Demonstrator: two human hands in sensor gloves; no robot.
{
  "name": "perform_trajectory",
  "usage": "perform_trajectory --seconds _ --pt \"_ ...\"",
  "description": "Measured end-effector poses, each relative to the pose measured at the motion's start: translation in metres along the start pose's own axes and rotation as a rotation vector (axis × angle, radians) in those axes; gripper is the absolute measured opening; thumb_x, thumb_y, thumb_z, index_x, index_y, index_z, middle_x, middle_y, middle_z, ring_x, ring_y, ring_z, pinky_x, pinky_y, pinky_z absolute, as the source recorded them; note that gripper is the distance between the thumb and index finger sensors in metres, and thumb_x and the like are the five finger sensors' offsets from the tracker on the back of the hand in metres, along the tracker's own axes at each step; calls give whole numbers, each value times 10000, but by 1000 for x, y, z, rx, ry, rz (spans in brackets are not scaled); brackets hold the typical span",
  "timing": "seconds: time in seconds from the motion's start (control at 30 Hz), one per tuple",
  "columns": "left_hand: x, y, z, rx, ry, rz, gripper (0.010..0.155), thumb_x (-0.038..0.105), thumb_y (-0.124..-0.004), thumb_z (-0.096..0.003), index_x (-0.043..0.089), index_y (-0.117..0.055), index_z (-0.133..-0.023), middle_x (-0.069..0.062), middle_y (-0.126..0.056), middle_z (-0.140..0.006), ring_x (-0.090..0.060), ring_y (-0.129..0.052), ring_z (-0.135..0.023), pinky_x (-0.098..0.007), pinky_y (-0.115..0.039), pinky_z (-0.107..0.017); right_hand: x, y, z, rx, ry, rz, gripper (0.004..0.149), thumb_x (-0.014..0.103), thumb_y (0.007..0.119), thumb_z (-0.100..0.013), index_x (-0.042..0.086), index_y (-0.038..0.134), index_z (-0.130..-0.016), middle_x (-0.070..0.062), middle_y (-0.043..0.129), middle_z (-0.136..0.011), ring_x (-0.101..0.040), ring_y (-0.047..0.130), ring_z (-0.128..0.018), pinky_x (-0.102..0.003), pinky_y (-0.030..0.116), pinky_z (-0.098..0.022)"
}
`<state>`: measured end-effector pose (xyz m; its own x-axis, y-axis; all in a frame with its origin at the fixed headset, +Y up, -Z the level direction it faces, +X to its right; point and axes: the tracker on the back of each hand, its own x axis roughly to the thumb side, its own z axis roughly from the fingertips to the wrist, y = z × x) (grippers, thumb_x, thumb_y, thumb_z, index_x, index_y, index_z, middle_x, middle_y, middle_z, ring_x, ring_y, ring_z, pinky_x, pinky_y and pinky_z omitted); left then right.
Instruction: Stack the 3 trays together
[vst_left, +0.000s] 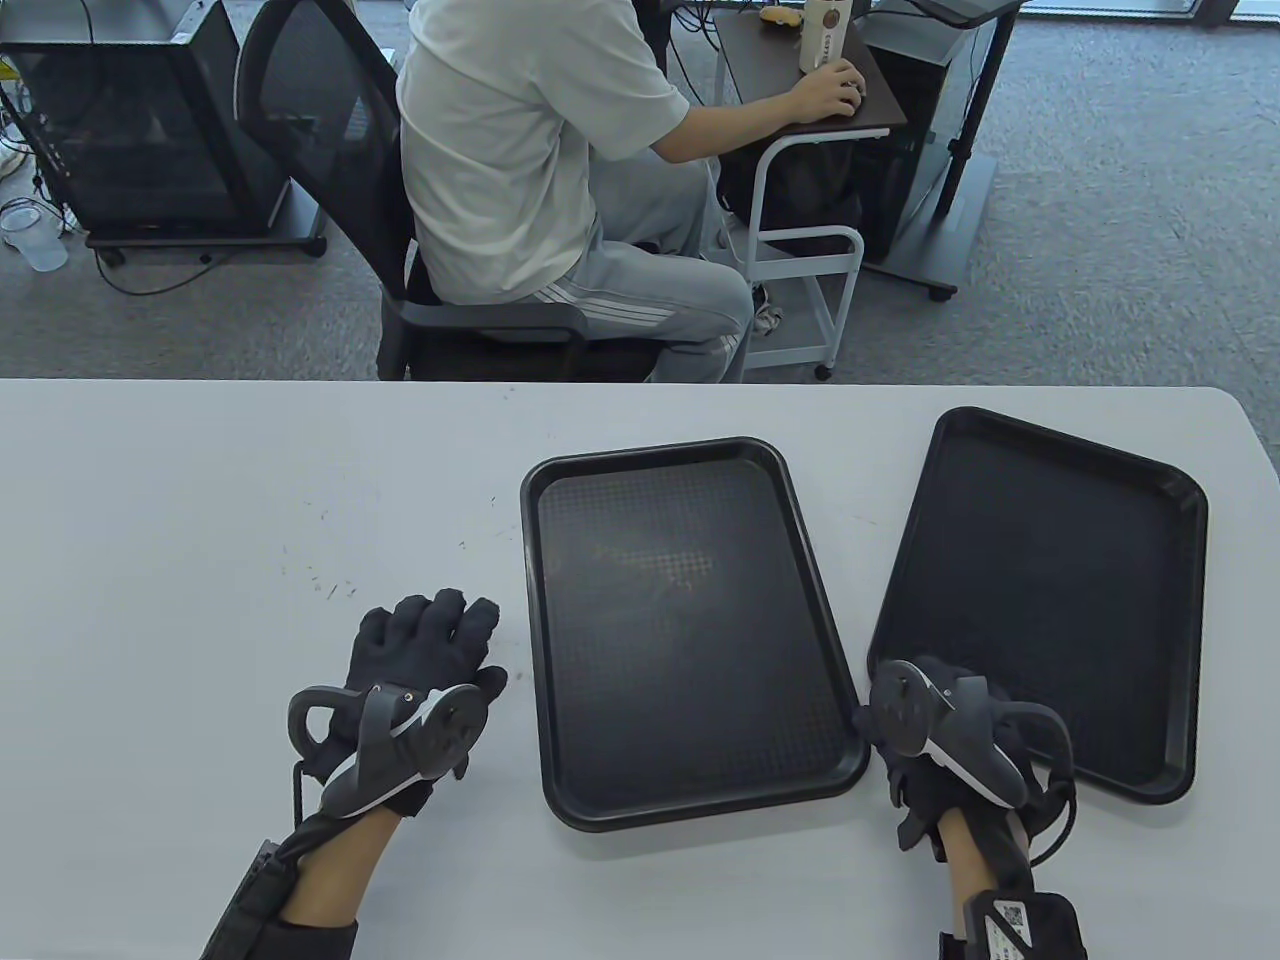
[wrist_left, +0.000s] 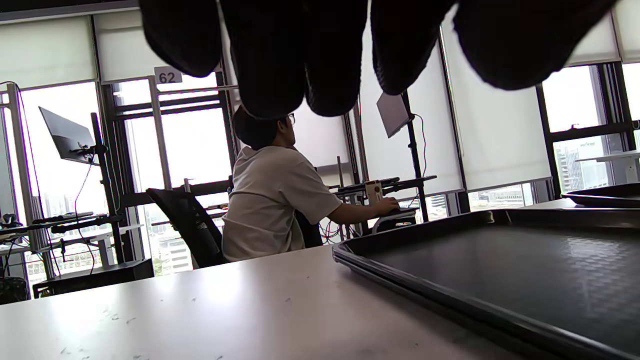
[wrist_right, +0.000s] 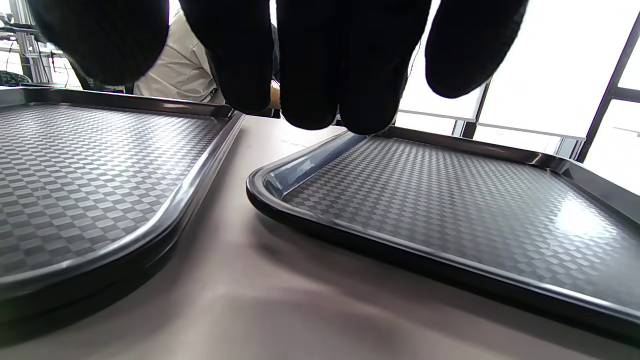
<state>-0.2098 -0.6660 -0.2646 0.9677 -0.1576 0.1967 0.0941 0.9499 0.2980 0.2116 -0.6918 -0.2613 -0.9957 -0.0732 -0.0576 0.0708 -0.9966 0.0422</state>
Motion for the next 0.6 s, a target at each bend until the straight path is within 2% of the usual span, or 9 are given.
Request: perform_trajectory --seconds 0.23,0.6 --pt "2 -1 3 -13 -3 28 667 588 -800 -408 388 -726 -1040 18 -800 -1101 -323 -852 -1006 -564 -648 -767 -11 -2 0 -43 40 -25 606 610 733 -400 341 714 -942 -58 810 -1041 -344 855 -912 -588 702 -631" --pt "8 1 5 -24 -35 49 673 587 -800 -407 379 -725 -1043 19 -806 -1096 -320 -857 -1003 -563 -651 -765 -46 -3 2 -127 184 -19 648 614 740 -396 338 659 -977 -84 739 -1086 -380 791 -946 -600 676 -641"
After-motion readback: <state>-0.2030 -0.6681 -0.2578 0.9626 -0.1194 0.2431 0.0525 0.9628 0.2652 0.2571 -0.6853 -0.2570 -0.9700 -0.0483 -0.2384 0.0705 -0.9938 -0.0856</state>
